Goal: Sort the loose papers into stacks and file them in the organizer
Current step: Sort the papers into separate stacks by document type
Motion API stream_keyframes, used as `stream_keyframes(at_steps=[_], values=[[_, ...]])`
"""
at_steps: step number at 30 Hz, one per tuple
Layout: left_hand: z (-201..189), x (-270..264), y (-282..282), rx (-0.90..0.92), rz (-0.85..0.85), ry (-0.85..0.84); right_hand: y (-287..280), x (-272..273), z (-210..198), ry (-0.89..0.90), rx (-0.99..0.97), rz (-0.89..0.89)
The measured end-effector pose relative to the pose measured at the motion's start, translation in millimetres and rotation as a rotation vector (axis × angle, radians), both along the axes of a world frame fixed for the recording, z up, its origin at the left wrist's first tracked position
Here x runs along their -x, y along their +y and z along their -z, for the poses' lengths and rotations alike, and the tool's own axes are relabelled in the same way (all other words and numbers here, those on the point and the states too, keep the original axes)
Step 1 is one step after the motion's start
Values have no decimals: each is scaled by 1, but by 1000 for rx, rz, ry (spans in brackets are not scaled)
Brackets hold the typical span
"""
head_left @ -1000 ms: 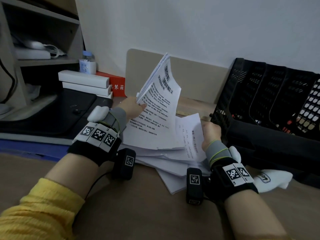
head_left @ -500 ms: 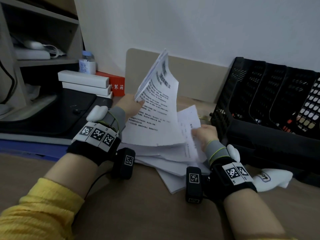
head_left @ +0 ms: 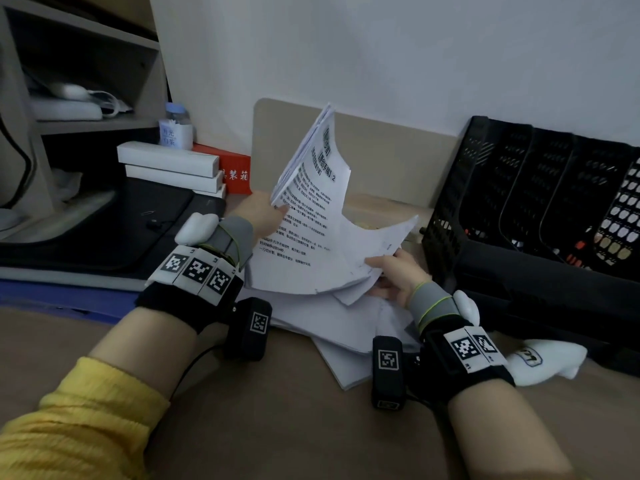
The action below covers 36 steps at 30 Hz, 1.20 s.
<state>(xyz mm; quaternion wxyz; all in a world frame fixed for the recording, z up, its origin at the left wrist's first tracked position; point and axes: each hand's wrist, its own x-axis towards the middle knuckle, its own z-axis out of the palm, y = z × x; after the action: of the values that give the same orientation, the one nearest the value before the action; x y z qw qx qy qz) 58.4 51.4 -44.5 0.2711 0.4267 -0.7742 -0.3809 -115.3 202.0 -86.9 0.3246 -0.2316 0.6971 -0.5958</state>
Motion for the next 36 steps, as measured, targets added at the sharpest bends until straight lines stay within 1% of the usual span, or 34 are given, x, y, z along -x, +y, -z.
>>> stream_keyframes(at_steps=[2,5,9,14,16,19,21,25,27,31,36], values=[[0,0,0,3,1,-14,-1,-2,1,-4,-61,-69],[0,0,0,1,3,-21,-4,-1,4,-11,-63,-41],[-2,-1,-2,9,-9,-36,-6,8,4,33,72,146],[-3,-3,-3,-5,-18,-36,-12,24,11,255,110,398],[-2,-3,-3,-13,-26,-26,-9,21,8,283,141,474],[-2,-2,-2,-23,-29,-20,-6,22,7,296,200,540],[-2,-3,-2,-24,-40,-9,-4,22,6,317,212,540],[-3,-3,-2,-20,-40,-18,-3,17,6,399,233,445],[-3,-3,-1,-19,-31,-25,-5,17,8,427,213,414],[-3,-3,-1,-22,-27,-23,-6,18,8,458,191,421],[-3,-2,-2,-19,-34,-26,-7,20,8,473,215,459]])
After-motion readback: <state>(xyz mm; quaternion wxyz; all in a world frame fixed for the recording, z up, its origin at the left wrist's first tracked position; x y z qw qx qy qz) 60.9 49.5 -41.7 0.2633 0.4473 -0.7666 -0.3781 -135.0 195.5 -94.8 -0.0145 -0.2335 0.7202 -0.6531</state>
